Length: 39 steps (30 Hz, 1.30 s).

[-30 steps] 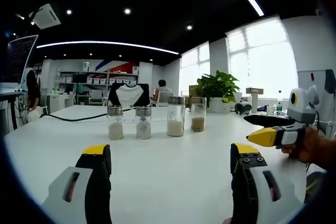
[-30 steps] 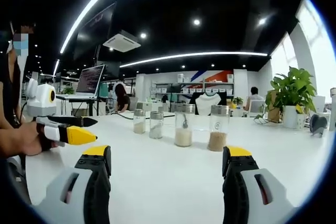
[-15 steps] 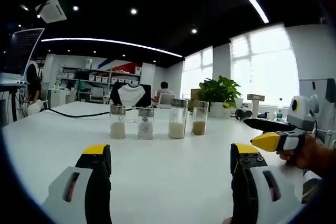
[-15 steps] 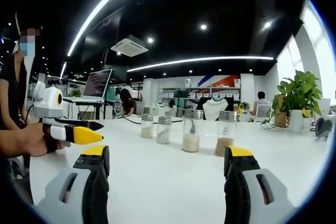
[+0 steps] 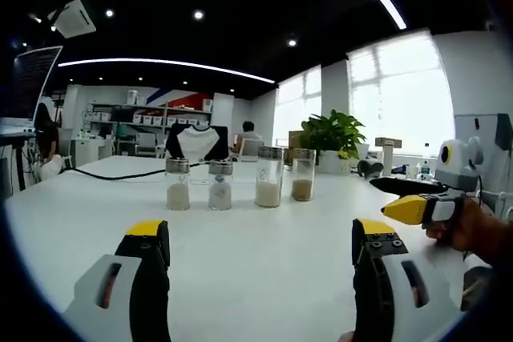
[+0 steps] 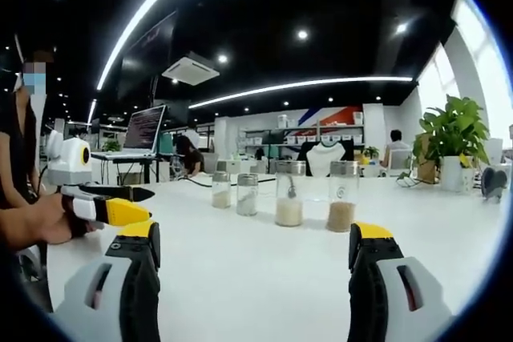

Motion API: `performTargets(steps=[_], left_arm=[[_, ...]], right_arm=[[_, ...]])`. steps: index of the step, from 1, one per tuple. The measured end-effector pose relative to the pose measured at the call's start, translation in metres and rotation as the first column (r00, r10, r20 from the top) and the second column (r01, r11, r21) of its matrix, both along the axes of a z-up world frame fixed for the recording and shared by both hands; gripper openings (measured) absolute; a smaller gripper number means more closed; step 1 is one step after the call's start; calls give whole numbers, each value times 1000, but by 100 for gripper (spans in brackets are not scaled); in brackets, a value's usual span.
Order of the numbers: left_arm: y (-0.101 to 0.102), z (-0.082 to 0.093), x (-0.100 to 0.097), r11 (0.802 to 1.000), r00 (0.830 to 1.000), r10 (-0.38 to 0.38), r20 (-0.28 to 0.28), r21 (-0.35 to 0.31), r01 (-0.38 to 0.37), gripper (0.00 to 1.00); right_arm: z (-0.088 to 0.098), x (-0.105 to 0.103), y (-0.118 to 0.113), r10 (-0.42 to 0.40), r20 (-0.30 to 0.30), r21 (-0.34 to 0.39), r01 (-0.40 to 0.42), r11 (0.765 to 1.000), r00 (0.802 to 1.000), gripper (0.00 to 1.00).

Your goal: Rotate the seasoning bottle until the label or dispensing opening points toward the visible target arrow and the bottle remains upright within the marked orientation range

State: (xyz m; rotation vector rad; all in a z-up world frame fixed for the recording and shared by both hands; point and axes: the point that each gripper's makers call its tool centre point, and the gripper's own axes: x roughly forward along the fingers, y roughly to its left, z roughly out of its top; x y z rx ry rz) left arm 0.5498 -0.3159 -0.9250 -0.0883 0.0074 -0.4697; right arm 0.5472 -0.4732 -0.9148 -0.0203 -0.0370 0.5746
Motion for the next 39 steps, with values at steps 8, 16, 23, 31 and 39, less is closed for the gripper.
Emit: performTargets(steps=[8, 16, 23, 31, 39], left_arm=[[1, -3, 3, 1000, 1000, 13, -10, 26, -13, 100], [-1, 0, 14, 996, 1000, 14, 23, 90, -16, 100], [19, 0, 36, 995, 997, 71, 16, 67, -72, 95], [31, -2, 73, 989, 994, 110, 23, 99, -112, 87], [39, -8, 103, 981, 988, 156, -7, 118, -154, 83]], right_arm=[[1, -2, -4, 2, -3, 27, -2, 1000, 1000, 99], [3, -5, -1, 13, 6, 39, -13, 999, 1000, 99], [4, -5, -3, 14, 9, 53, -14, 998, 1000, 96], [2, -3, -1, 19, 18, 17, -19, 1000, 1000, 92], [3, -3, -3, 17, 25, 19, -17, 1000, 1000, 90]])
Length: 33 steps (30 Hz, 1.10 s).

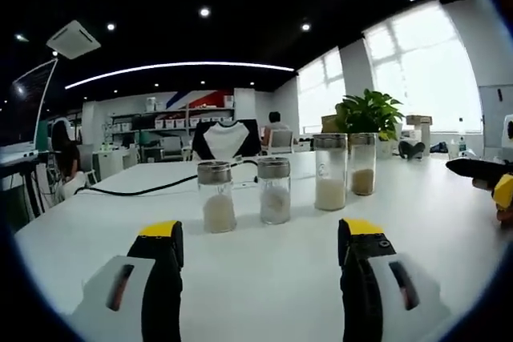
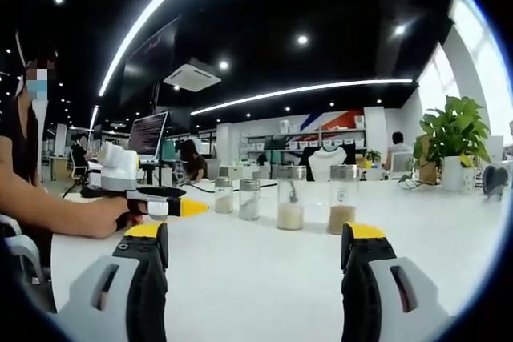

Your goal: Rotate the seasoning bottle until the label or dispensing opening points toward the visible target arrow and the bottle remains upright within the marked orientation range

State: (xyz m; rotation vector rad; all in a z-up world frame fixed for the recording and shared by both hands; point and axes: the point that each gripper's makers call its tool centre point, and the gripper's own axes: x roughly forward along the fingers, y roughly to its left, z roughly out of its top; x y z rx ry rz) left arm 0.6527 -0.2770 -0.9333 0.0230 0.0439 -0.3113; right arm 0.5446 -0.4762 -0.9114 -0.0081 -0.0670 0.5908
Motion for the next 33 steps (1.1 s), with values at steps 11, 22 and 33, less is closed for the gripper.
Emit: performTargets(steps=[11, 22, 33], left_arm=[[11, 3, 39, 999, 999, 49, 19, 13, -49, 65], [18, 1, 70, 994, 995, 92, 34, 55, -94, 60], [21, -1, 90, 994, 995, 97, 23, 48, -98, 56]], right_arm=[[2, -1, 0, 3, 10, 5, -4, 1000, 1000, 87], [2, -2, 0, 6, 14, 8, -6, 1000, 1000, 86], [2, -3, 1, 14, 17, 9, -14, 1000, 1000, 84]])
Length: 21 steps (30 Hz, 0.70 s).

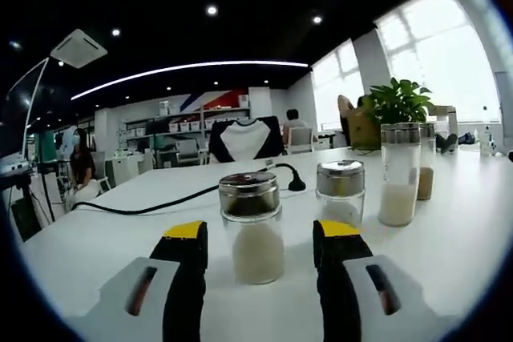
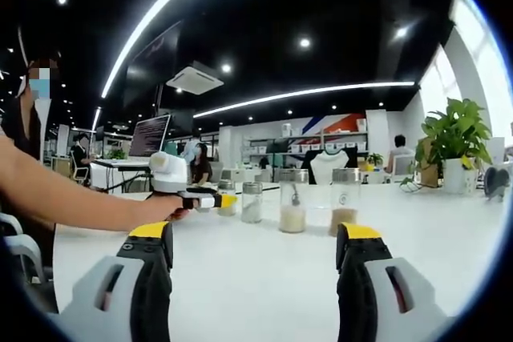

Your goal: Rotate the seasoning bottle until the label or dispensing opening points toward the visible target arrow and the bottle remains upright within the marked orientation range

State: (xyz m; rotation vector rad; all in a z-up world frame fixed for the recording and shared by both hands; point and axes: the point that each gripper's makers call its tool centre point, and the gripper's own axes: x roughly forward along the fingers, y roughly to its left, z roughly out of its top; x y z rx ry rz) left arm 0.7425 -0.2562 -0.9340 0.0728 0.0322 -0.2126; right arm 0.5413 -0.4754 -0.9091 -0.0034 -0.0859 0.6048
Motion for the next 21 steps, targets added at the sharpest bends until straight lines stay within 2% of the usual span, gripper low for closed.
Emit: performTargets(steps=[3, 8, 11, 13, 18, 21], left_arm=[[-1, 4, 6, 1000, 1000, -11, 24, -14, 11, 54], [-2, -2, 19, 1000, 1000, -9, 0, 12, 9, 54], [1, 0, 19, 1000, 1000, 2, 3, 0, -2, 53], [-2, 1, 21, 1000, 1000, -12, 9, -10, 13, 49], [1, -4, 24, 1000, 1000, 7, -13, 24, -6, 38], [0, -2, 25, 1000, 1000, 5, -2, 17, -5, 38]], right_arm=[[1, -1, 1, 4, 5, 1, -4, 1000, 1000, 84], [-1, 0, 2, 5, 3, -11, -5, 1000, 1000, 83], [-2, 0, 4, 8, 1, -21, -8, 1000, 1000, 83], [-2, 0, 3, 6, 2, -25, -5, 1000, 1000, 82], [-3, 0, 4, 6, -1, -30, -6, 1000, 1000, 81], [-4, 0, 5, 9, -3, -39, -10, 999, 1000, 80]])
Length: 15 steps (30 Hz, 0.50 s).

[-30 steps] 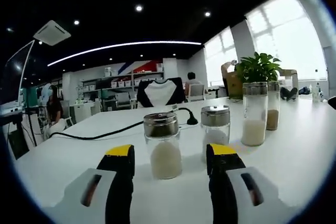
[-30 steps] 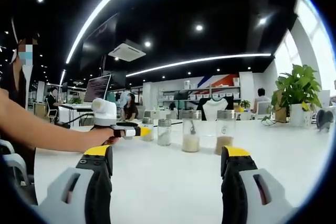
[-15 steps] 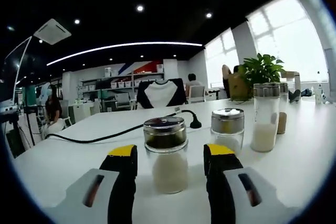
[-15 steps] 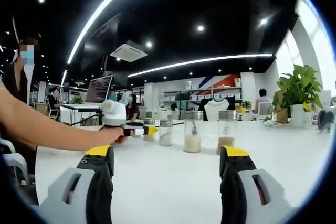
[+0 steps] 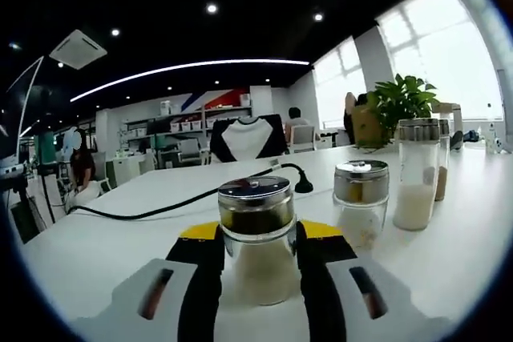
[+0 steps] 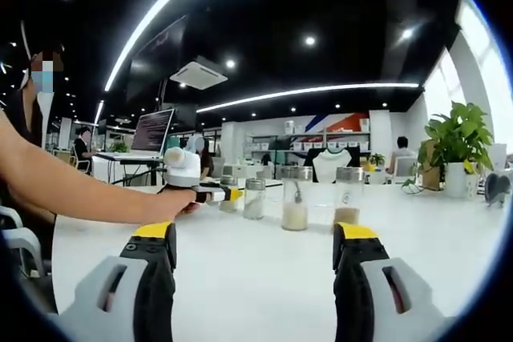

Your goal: Rotate the seasoning bottle until the label or dispensing opening points toward the visible target arrow and the bottle remains upright within the marked orientation range

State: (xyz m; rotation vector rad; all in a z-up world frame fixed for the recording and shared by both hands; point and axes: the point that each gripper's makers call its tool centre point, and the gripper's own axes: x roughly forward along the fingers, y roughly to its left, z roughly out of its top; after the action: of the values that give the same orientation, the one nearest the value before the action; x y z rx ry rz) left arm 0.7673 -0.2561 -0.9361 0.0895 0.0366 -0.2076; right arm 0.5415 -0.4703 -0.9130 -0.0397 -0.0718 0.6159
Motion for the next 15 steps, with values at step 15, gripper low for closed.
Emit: performTargets(steps=[15], left_arm=[[-2, 2, -14, 999, 1000, -1, 0, 54, 1, 36]], right_arm=[[1, 2, -5, -23, -3, 13, 23, 1000, 1000, 81]])
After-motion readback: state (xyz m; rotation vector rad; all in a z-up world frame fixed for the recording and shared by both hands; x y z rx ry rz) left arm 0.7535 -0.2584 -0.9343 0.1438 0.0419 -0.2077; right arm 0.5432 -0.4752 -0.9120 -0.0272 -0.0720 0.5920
